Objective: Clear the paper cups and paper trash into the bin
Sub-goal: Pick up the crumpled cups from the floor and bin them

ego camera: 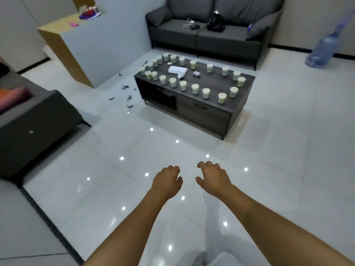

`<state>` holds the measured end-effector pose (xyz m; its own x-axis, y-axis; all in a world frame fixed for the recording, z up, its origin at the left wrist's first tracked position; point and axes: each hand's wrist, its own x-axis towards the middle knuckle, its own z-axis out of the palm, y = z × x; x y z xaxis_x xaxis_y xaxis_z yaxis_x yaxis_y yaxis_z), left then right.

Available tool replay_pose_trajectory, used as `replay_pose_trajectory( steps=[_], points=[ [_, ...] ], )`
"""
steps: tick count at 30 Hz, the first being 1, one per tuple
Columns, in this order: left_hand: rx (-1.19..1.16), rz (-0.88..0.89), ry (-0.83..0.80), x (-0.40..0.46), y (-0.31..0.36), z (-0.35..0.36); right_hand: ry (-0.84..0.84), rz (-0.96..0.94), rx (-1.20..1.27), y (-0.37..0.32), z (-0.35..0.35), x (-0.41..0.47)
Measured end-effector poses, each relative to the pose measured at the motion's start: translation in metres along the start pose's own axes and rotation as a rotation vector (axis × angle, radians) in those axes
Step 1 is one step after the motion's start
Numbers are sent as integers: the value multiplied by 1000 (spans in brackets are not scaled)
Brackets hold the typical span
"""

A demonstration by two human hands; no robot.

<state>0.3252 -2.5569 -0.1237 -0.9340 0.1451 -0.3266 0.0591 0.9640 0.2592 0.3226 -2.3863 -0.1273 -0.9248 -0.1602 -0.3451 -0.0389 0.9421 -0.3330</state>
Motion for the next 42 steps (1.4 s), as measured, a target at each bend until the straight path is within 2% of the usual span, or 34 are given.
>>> replay_pose_trajectory(
  steps=[10, 16, 21, 28, 35, 42],
  points=[
    [-197, -284, 46, 156, -111, -71, -109, -195, -84, -78, -42, 232],
    [-259, -406, 91, 256, -171, -140, -144, -275, -144, -129, -94, 371],
    [-327, -480, 109, 325, -232, -173, -192, -342, -169, -188, -106, 469],
    [-377, -516, 92, 447, -363, -224, -227, -375, -192, -297, -105, 631],
    [-372, -518, 123, 564, -499, -320, -190, -369, -148, -426, -142, 792],
    [-372, -508, 90, 692, -603, -384, -261, -335, -169, -497, -147, 946]
  ],
)
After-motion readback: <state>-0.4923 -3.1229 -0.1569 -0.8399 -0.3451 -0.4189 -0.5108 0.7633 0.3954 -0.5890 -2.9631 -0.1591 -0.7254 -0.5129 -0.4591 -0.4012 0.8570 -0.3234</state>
